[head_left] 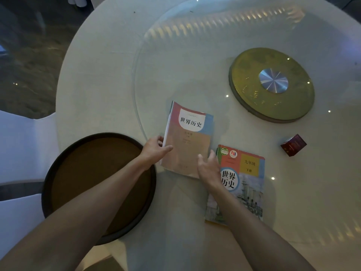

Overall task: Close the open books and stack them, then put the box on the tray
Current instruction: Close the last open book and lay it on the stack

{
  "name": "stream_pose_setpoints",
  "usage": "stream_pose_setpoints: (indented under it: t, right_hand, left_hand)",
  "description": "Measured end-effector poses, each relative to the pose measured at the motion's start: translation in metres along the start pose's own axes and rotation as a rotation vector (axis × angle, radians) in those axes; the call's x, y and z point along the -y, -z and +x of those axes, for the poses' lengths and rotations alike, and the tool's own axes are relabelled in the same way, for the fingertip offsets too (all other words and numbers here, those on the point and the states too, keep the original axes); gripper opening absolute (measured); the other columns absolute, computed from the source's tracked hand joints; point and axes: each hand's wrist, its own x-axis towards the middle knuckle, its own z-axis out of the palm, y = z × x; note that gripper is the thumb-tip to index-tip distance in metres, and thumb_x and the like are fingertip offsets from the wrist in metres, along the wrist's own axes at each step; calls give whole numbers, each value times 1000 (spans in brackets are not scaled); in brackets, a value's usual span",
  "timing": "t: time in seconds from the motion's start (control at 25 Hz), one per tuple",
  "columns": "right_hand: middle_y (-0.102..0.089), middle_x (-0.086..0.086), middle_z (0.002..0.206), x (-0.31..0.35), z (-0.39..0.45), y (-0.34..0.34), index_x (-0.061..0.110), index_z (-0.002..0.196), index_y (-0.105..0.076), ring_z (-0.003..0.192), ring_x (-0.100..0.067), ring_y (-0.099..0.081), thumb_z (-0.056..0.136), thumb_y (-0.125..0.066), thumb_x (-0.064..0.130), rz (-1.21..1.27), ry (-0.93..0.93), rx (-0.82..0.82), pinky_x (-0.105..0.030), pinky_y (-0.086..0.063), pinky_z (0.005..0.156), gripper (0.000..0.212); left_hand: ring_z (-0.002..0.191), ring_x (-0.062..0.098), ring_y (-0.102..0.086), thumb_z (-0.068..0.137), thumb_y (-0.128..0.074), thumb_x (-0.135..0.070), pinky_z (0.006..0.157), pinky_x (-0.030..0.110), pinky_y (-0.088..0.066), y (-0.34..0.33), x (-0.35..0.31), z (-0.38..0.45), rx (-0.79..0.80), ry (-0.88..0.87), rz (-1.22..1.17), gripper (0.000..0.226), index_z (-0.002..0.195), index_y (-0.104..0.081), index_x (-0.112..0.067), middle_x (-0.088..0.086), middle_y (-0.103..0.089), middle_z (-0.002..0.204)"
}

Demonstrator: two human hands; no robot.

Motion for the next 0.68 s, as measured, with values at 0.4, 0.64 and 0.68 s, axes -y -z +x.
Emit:
stream_pose_setpoints:
  t: [0.4, 0.64, 0.68]
  right_hand:
    - [-69, -10, 104, 3, -2, 40, 3, 112, -66, 92, -26, -68, 95, -61, 46, 472, -156, 119, -34, -52, 65, 47]
    - [-72, -16, 119, -26, -9, 109, 7, 116, -66, 98, -27, -66, 96, -65, 20, 765, -213, 91, -47, -56, 85, 24]
    - [-71, -15, 120, -35, -10, 120, 6, 116, -63, 99, -27, -66, 98, -63, 16, 693, -213, 27, -47, -56, 87, 20]
  left_hand:
    - [94, 31, -67, 91, -55, -6, 62, 37, -59, -6, -54, -50, 242, -105, -554, 42, 131, -54, -18, 15, -65, 115]
    - [91, 31, -69, 82, -59, -13, 77, 50, -59, -47, -69, -66, 305, -139, -523, 45, 126, -55, -17, 11, -71, 109]
    - [93, 33, -70, 82, -59, -11, 80, 52, -59, -59, -65, -68, 295, -137, -493, 44, 126, -55, -16, 13, -72, 110]
